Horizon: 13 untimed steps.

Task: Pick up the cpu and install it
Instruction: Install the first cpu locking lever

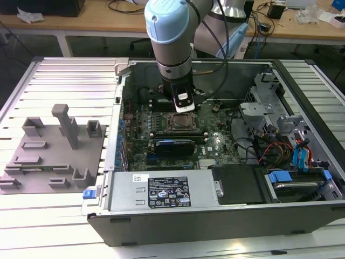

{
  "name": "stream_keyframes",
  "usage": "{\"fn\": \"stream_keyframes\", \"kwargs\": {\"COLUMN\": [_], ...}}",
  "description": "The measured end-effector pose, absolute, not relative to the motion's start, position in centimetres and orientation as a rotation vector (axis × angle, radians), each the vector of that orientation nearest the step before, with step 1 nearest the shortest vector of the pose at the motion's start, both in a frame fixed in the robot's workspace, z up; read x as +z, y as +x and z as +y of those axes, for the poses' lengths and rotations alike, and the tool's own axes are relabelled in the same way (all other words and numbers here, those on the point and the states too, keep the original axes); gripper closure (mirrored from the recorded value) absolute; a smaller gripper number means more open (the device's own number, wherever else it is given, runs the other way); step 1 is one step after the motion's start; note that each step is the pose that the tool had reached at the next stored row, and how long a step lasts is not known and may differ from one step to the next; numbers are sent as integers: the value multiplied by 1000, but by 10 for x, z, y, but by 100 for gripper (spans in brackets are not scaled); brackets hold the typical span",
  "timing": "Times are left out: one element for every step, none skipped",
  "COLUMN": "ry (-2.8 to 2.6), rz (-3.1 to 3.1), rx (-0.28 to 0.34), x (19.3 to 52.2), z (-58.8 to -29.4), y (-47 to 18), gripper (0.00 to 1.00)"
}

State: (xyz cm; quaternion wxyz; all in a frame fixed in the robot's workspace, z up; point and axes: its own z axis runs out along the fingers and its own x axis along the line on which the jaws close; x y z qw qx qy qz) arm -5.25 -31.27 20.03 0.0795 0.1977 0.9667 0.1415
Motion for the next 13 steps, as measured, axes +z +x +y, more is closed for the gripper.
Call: {"fn": "stream_keyframes", "kwargs": {"ry": [591, 591, 590, 590, 591, 592, 592, 592, 592, 592, 592, 591, 591], "rz": [2891, 2890, 2889, 2888, 2886, 2884, 2883, 2883, 2883, 2882, 2881, 2881, 2880], "rx": [424, 424, 424, 429, 444, 458, 463, 463, 463, 463, 463, 463, 463], "x": [200, 200, 200, 200, 200, 200, 200, 200, 200, 200, 200, 200, 199], "z": [-313, -313, -313, -313, -313, -313, -313, -313, -313, -313, -313, -313, -314], "y": [-53, -52, -52, -53, -52, -53, -52, -52, -52, -52, -52, -52, -52], "gripper": [89, 89, 89, 89, 89, 89, 89, 89, 89, 89, 89, 89, 89]}}
